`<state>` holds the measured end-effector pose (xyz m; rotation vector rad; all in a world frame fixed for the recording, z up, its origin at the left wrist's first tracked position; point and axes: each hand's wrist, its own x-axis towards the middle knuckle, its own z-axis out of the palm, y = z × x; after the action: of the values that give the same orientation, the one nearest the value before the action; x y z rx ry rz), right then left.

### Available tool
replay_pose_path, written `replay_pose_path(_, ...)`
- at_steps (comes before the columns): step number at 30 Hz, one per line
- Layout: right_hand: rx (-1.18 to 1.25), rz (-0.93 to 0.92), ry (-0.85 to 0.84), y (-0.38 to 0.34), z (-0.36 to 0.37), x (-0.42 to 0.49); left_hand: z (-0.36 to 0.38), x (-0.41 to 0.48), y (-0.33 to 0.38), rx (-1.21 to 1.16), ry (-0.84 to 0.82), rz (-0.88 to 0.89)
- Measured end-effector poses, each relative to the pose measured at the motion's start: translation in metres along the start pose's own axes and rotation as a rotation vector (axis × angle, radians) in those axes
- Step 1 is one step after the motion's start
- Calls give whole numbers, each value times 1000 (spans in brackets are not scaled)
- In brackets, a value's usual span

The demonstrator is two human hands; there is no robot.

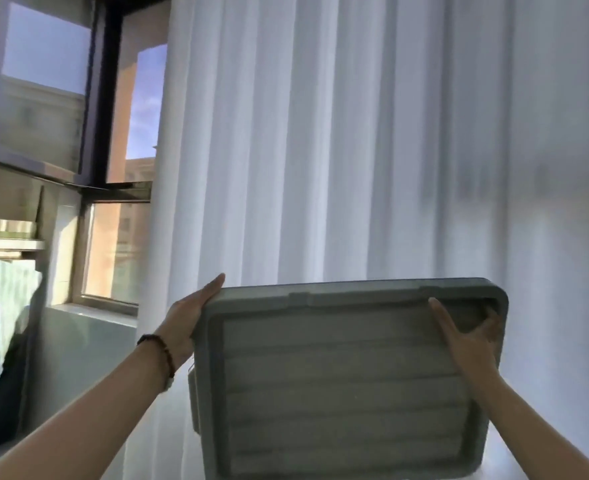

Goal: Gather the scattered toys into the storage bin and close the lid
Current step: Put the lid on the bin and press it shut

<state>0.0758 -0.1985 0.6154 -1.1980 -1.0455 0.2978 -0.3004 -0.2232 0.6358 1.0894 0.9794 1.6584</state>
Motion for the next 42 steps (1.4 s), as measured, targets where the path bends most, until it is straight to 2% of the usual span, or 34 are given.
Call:
replay_pose_path(4, -109, -121, 59, 24, -63, 36, 45, 30, -17, 17, -151, -80)
replay_pose_path(8, -94, -64, 241, 40, -116, 52, 80, 42, -32, -8, -207, -91)
replay_pose_path(9, -71, -24, 225, 46, -128, 54, 85, 44, -36, -24, -215, -103)
replay_pose_path(13, -85, 85, -69, 78, -170, 59, 91, 47, -51, -60, -203, -158)
replay_pose_path(16, -103, 97, -143, 96, -178, 56, 93, 43, -60, -12, -184, -188)
replay_pose_path(19, -70, 128, -130, 110, -175, 54, 92, 35, -68, 49, -146, -205)
replay_pose_path(22, -78, 124, -112, 117, -173, 48, 90, 30, -77, 207, -53, -177)
replay_pose_path(26, -19, 168, -89, 126, -175, 49, 93, 18, -88, 384, -74, -83)
replay_pose_path(29, 45, 243, -94, 131, -176, 53, 84, 13, -100, 434, -116, 18)
replay_pose_path(31, 51, 283, -104, 133, -174, 53, 71, 13, -127, 523, -115, -12)
replay_pose_path(34, 22, 377, -111, 143, -166, 52, 55, -10, -189, 604, -135, -199)
replay_pose_path(36, -7, 445, -136, 158, -156, 50, 43, -25, -229, 574, -68, -231)
replay_pose_path(39, -88, 477, -197, 189, -141, 44, 24, -36, -275, 437, 124, -233)
replay_pose_path(42, -162, 494, -279, 239, -131, 31, 7, -34, -316, 396, 206, -316)
